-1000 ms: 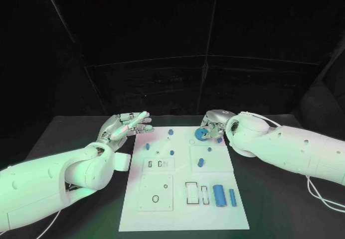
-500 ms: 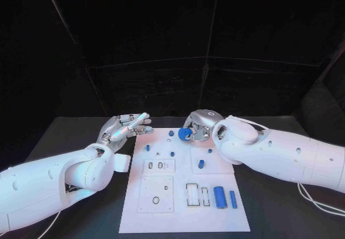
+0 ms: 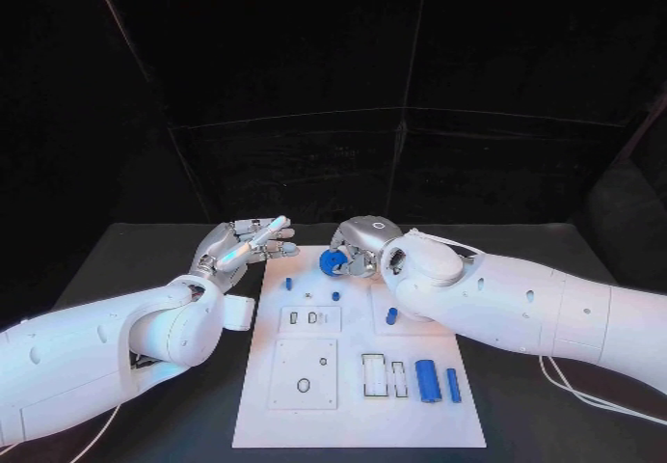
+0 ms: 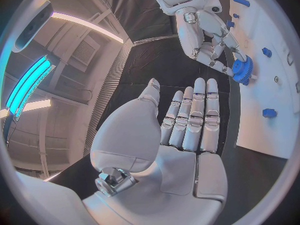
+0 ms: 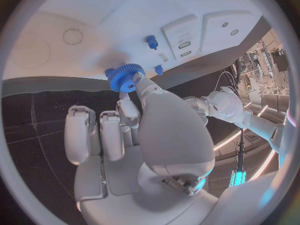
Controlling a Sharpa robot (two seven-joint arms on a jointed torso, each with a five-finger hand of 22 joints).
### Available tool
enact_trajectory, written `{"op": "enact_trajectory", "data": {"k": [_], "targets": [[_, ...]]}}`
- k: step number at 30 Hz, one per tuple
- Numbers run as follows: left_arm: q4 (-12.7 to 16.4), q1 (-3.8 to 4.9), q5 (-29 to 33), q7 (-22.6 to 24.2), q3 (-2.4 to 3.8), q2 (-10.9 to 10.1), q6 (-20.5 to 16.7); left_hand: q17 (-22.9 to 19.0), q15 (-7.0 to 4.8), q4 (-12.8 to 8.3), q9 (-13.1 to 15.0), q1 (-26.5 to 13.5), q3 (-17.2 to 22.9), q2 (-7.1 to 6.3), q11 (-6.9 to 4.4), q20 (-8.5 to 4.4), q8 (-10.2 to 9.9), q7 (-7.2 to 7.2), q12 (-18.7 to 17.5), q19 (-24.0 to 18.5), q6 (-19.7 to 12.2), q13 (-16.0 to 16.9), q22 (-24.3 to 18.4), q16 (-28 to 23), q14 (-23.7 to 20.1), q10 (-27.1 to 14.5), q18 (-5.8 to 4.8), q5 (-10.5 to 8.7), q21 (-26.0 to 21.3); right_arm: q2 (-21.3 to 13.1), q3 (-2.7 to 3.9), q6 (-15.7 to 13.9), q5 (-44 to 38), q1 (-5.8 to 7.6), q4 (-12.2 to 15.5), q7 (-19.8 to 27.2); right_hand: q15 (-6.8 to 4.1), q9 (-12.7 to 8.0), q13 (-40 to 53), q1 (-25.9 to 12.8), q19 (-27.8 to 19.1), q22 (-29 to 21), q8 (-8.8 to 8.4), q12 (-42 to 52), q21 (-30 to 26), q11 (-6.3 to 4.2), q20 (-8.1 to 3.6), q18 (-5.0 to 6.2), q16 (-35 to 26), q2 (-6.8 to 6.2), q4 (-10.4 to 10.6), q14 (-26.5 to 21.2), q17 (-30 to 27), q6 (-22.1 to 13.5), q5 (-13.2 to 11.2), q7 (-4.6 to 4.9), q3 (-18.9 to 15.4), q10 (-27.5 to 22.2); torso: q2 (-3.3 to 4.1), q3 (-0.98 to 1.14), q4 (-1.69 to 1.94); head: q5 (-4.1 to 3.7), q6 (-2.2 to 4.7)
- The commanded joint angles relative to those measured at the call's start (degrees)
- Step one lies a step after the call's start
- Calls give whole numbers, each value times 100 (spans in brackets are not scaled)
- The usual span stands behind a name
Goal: Assemble the parts on the task board
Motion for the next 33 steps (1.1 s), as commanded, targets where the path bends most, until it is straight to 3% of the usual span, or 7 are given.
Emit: {"op": "enact_trajectory", "data": {"k": [1,15,21,27,31,33], "targets": [[-1,9,-27,39,4,11,31,6,20,-36,-7,-8,2,68,16,0,-25,21,-15,56,20,-8,-10,-23,-2,4,78,-23,-22,77,1,52,-200,-12,-74,50,-42,50,4,-55,32,434,78,32,28,16,-13,-117,31,-8,-4,385,348,335,16,-144,25,34,-4,-2,-8,7,-8],[-4,9,-27,36,5,18,31,7,21,-41,-7,-6,4,72,17,1,-27,21,-17,57,22,-7,-12,-28,-3,5,78,-23,-26,297,-2,231,-363,-53,-332,64,-27,18,-31,-151,33,438,5,-22,28,42,-9,-118,24,-88,-22,383,340,259,6,-110,39,-5,-7,0,-4,19,-29],[-2,9,-27,34,5,21,33,7,21,-41,-7,-6,4,72,17,1,-27,21,-17,57,22,-7,-12,-28,-3,5,78,-23,-26,366,-2,292,-391,-58,-421,-20,29,-26,-81,-406,31,438,-160,-90,26,110,35,-119,14,-285,41,378,321,42,87,-36,-76,-57,-8,1,-8,21,-38],[1,9,-27,30,5,17,31,7,21,-41,-7,-6,4,72,17,1,-27,21,-17,57,22,-7,-12,-28,-3,5,78,-23,-26,391,-2,382,-408,-61,-490,-91,76,-38,-171,-530,15,419,-250,-200,17,163,83,-114,1,-376,82,373,299,-213,-20,18,-186,-151,-8,-1,-7,20,-37],[3,9,-27,28,5,14,29,8,22,-47,-7,-3,5,75,17,2,-30,22,-20,57,22,-7,-15,-33,-5,5,78,-23,-31,395,-2,468,-395,-61,-504,-102,103,-32,-174,-667,11,415,-243,-209,14,191,111,-112,0,-421,193,373,302,-328,-43,41,-299,-171,-7,0,-6,20,-38],[5,9,-27,25,5,12,29,8,22,-47,-7,-3,5,75,17,2,-30,22,-20,57,22,-7,-15,-33,-5,5,78,-23,-31,399,-2,527,-361,-61,-507,-105,117,-26,-160,-841,16,423,-237,-194,16,205,127,-114,6,-426,363,376,320,-368,-41,52,-405,-168,-8,1,-6,20,-37]]}}
